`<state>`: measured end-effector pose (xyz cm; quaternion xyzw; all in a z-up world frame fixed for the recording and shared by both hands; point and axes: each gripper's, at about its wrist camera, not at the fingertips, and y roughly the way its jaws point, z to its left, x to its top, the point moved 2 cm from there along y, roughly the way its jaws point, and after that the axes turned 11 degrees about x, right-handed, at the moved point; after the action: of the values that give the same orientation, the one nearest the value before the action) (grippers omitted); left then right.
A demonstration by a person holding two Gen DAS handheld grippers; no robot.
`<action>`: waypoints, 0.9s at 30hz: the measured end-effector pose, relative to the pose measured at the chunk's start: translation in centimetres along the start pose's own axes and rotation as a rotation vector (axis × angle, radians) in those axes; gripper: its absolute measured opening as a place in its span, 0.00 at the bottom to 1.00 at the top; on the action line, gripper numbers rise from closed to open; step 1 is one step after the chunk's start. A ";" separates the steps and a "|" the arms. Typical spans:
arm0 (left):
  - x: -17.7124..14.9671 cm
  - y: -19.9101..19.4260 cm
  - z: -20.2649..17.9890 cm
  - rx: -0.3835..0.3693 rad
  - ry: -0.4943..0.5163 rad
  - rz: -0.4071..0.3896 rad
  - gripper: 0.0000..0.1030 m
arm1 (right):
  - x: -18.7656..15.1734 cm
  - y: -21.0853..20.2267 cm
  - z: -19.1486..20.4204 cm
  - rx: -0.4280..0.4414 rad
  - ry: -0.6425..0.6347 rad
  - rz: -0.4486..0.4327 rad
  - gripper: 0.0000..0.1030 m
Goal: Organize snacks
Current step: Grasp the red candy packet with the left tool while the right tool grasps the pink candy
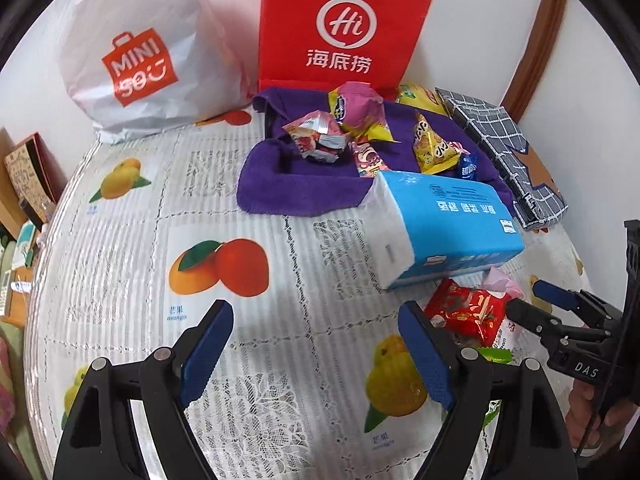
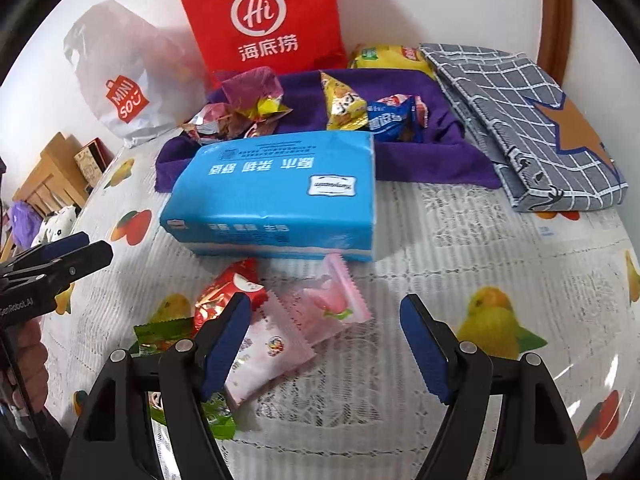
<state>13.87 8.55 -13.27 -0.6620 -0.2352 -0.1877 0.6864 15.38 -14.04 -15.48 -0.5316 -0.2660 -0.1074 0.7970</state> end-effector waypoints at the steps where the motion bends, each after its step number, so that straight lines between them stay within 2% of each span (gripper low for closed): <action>1: -0.1 0.0 0.1 -0.007 -0.006 0.003 0.81 | 0.0 0.1 0.1 0.003 -0.003 0.004 0.75; 4: -0.3 0.0 0.1 -0.026 -0.013 0.008 0.81 | -0.1 0.7 0.6 0.008 -0.022 0.012 0.75; 8: -0.6 0.0 0.0 -0.021 -0.011 0.014 0.81 | -0.3 2.1 0.6 -0.037 -0.031 0.047 0.75; 12: -0.9 0.0 -0.1 -0.023 -0.016 0.027 0.81 | -0.5 2.7 0.5 -0.028 -0.016 0.053 0.77; 14: -1.0 0.0 -0.2 -0.024 -0.016 0.029 0.81 | -0.5 3.2 0.5 -0.019 -0.023 0.058 0.82; 16: -1.1 -0.2 -0.4 -0.017 -0.009 0.029 0.81 | -0.5 3.7 0.5 -0.019 -0.049 0.069 0.83; 21: -1.5 -0.5 -0.9 -0.009 0.006 0.025 0.81 | -0.1 3.7 -0.5 0.022 -0.059 0.031 0.83; 22: -1.6 -0.5 -0.9 -0.009 0.006 0.025 0.81 | -0.1 3.7 -0.6 0.039 -0.062 0.026 0.79; 23: -1.7 -0.5 -1.0 -0.009 0.007 0.027 0.81 | -0.2 3.7 -0.8 0.049 -0.065 0.025 0.64; 24: -1.8 -0.5 -1.1 -0.007 0.008 0.028 0.81 | -0.2 3.6 -1.1 0.037 -0.070 0.035 0.54; 25: -1.9 -0.5 -1.3 -0.006 0.008 0.029 0.81 | -0.4 3.4 -1.4 0.043 -0.080 0.038 0.49; 27: -2.1 -0.5 -1.5 -0.006 0.010 0.033 0.81 | -0.7 2.8 -2.0 0.046 -0.069 0.031 0.46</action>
<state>12.01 6.87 -14.03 -0.6671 -0.2202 -0.1804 0.6885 16.72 -14.76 -18.65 -0.5207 -0.2873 -0.0703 0.8008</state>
